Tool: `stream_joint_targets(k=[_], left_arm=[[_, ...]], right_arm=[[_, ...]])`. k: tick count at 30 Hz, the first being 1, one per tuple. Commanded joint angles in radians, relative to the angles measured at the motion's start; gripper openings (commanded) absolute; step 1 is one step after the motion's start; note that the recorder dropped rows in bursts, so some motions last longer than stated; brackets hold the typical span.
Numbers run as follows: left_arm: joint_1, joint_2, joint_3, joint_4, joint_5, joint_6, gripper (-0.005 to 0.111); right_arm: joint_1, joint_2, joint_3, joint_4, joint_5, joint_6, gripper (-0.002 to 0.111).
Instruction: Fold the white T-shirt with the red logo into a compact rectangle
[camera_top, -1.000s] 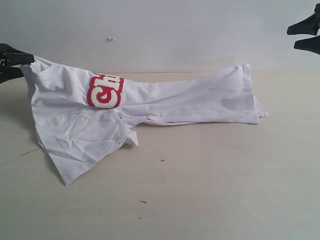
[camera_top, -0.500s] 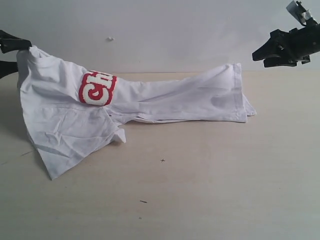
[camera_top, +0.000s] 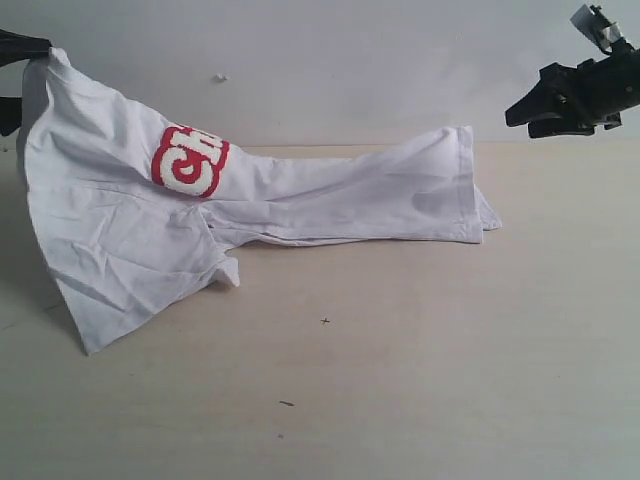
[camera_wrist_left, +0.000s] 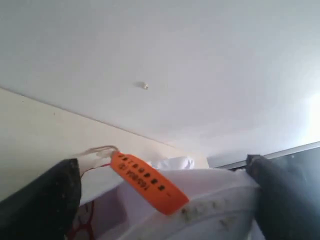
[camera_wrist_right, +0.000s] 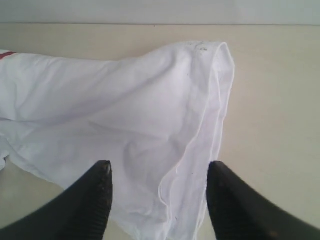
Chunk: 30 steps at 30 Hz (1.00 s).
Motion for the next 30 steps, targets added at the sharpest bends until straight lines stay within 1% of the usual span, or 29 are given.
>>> stream_joint_targets(k=[1, 2, 3, 4, 5, 6, 7, 8, 11, 15, 16, 18, 21, 24, 27, 30], left_arm=[[0.005, -0.012, -0.019, 0.127, 0.01, -0.027, 0.085], [0.005, -0.008, -0.019, 0.182, 0.01, -0.033, 0.085], [0.005, -0.008, -0.019, 0.237, -0.001, -0.056, 0.085], [0.005, -0.004, -0.019, 0.284, -0.016, -0.074, 0.085], [0.005, 0.001, -0.019, 0.315, -0.027, -0.089, 0.085], [0.005, 0.006, -0.019, 0.327, -0.03, -0.093, 0.085], [0.005, 0.006, -0.019, 0.324, -0.032, -0.093, 0.085], [0.005, 0.008, -0.019, 0.322, -0.032, -0.095, 0.085], [0.003, 0.008, -0.019, 0.322, -0.027, -0.099, 0.085], [0.003, 0.008, -0.019, 0.322, 0.001, -0.101, 0.085], [0.003, 0.008, -0.019, 0.322, 0.007, -0.101, 0.085], [0.003, 0.003, -0.019, 0.306, 0.009, -0.101, 0.085], [0.003, -0.012, -0.019, 0.235, 0.01, -0.065, 0.085], [0.003, -0.039, -0.032, 0.129, 0.01, 0.035, 0.085], [-0.001, -0.082, -0.035, 0.129, 0.01, 0.083, 0.085], [-0.001, -0.118, -0.035, 0.167, -0.03, 0.085, 0.085]], right_arm=[[0.032, -0.006, -0.033, -0.001, -0.04, -0.009, 0.052], [0.038, -0.01, -0.052, 0.014, -0.047, 0.007, 0.048], [0.043, -0.012, -0.071, 0.038, -0.04, 0.019, 0.042], [0.05, -0.012, -0.085, 0.055, -0.03, 0.02, 0.035], [0.062, -0.013, -0.092, 0.065, -0.017, 0.011, 0.024], [0.081, -0.013, -0.092, 0.056, -0.015, -0.011, 0.013], [0.098, -0.011, -0.092, 0.035, -0.017, -0.029, 0.005], [0.127, -0.004, -0.092, 0.013, -0.033, -0.033, 0.0], [0.203, 0.039, -0.092, -0.033, -0.098, -0.033, 0.0], [0.283, 0.111, -0.092, -0.047, -0.215, -0.021, 0.0], [0.294, 0.126, -0.092, -0.07, -0.241, 0.021, 0.0], [0.311, 0.159, -0.093, -0.184, -0.293, 0.126, 0.0], [0.323, 0.159, -0.123, -0.312, -0.268, 0.224, 0.0], [0.323, 0.162, -0.155, -0.49, -0.211, 0.408, 0.0], [0.323, 0.162, -0.193, -0.664, -0.132, 0.455, 0.0], [0.323, 0.162, -0.206, -0.697, -0.1, 0.467, 0.0]])
